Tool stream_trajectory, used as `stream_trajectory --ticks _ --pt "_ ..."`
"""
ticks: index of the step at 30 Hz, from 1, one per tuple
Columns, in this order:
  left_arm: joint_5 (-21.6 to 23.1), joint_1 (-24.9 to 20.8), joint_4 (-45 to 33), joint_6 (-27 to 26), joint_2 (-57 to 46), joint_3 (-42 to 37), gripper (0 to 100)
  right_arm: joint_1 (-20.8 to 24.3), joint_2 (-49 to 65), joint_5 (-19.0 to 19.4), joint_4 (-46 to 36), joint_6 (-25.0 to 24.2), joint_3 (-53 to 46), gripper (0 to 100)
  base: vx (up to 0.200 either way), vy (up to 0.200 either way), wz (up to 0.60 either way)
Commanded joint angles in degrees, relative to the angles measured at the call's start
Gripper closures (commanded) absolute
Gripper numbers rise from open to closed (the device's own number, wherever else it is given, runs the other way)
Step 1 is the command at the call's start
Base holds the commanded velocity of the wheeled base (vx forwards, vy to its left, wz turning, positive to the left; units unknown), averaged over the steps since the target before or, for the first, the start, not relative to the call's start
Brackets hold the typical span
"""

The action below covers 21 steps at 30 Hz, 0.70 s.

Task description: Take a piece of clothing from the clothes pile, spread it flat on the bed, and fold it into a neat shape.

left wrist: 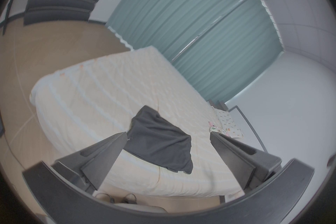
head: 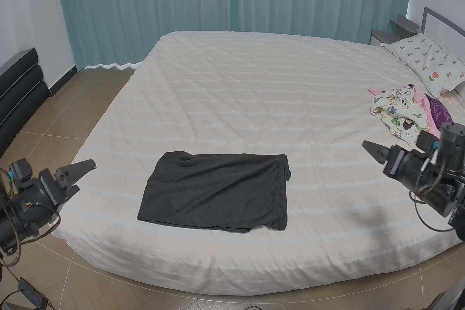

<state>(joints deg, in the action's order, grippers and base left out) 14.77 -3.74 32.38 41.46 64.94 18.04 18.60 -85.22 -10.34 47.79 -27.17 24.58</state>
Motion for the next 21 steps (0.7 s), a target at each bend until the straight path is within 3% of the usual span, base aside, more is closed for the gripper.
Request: stream_trajectory --ticks 1,9,15,21 --pt "-0.10 -0.48 -1.26 -9.73 -21.70 -8.73 0 -3.93 23.96 -0.82 0.38 4.94 -13.33 0 0.000 0.000 0.00" --pt "-0.62 -0.21 -8.03 -15.44 -36.55 -11.19 0 -7.53 42.25 -1.35 -6.83 11.18 -21.59 0 0.000 0.000 0.00" --pt "-6.69 1.19 -10.93 -20.98 -44.90 -12.86 0 -9.55 56.04 0.58 -19.22 11.88 -22.20 0 0.000 0.000 0.00" --pt "-6.60 1.11 -18.05 -25.90 -56.50 -14.35 0 -11.66 69.49 1.28 -31.35 14.78 -22.91 0 0.000 0.000 0.00"
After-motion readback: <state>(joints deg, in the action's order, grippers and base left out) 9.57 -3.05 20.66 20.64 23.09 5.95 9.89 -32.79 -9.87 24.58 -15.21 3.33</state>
